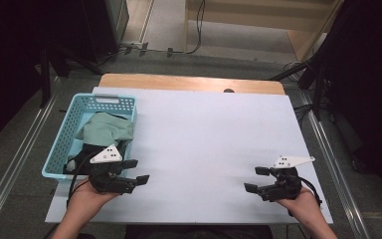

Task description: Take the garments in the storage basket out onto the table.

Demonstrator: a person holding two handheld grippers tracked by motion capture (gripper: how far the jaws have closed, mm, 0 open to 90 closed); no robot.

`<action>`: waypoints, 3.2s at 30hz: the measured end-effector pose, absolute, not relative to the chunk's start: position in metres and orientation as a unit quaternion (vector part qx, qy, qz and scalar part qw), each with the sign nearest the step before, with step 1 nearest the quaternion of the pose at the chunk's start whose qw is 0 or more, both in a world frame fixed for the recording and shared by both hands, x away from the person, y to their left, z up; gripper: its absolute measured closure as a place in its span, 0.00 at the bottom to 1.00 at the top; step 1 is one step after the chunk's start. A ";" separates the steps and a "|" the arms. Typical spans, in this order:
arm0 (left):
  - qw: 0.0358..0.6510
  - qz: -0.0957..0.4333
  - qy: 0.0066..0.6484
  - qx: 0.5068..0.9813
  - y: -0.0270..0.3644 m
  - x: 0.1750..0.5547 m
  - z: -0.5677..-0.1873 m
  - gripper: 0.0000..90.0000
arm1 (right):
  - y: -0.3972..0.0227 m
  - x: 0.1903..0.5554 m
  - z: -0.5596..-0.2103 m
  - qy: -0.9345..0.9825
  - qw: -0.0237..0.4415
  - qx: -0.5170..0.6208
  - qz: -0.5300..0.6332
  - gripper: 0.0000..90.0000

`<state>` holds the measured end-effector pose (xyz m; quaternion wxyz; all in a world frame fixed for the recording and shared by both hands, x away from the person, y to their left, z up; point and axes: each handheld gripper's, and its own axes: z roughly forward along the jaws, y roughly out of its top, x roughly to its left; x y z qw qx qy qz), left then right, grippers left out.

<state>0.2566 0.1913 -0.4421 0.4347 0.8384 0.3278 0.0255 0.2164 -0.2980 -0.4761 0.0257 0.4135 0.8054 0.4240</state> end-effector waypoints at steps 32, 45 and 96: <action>0.430 0.030 0.329 0.840 0.190 0.256 -0.443 0.34 | -0.295 0.217 -0.479 0.812 0.019 0.407 0.417 0.17; 0.426 0.034 0.327 0.843 0.189 0.256 -0.443 0.34 | -0.294 0.217 -0.480 0.814 0.018 0.407 0.414 0.17; 0.409 0.049 0.308 0.858 0.182 0.295 -0.375 0.23 | -0.293 0.217 -0.480 0.816 0.019 0.406 0.411 0.17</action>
